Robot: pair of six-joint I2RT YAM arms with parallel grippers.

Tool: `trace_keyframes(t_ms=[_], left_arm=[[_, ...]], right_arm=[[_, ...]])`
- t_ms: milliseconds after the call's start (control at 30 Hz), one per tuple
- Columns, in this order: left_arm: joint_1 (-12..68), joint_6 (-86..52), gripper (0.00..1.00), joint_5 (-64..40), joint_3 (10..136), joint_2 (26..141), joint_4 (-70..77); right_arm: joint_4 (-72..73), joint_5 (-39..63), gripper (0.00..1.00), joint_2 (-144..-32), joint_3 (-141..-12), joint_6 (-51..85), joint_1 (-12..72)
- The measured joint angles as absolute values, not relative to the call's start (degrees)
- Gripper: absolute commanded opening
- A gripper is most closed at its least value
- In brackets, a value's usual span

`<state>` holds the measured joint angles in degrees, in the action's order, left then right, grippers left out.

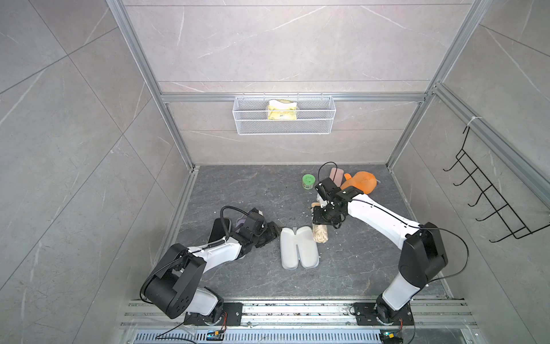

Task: Put umbrellas into zippered umbrella sleeves
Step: Pick up the umbrella from the center of the board, then place the umbrella in the umbrella sleeve.

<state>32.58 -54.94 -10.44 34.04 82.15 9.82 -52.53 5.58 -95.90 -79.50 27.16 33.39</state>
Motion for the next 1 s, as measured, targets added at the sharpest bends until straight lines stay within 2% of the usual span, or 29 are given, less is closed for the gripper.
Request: trace_keyframes(t_ms=[233,467,800,1000], left_arm=[[30.96,-54.81,0.63,-13.98,34.04,82.13,10.09],[31.27,-56.64,0.54,-18.13,33.78,84.79,15.44],[31.99,-58.52,0.22,-20.08,30.74,89.17,22.61],[32.69,-60.31,0.09,-20.10,26.96,90.37,25.78]], right_arm=[[-60.75,16.49,0.22,-89.95,-76.12,28.03,42.76],[-61.06,27.68,0.21,-93.71,-74.78,29.08,46.17],[-59.29,33.10,0.15,-109.54,-82.28,24.56,44.82],[-58.98,30.48,0.12,-115.57,-86.94,23.40,41.67]])
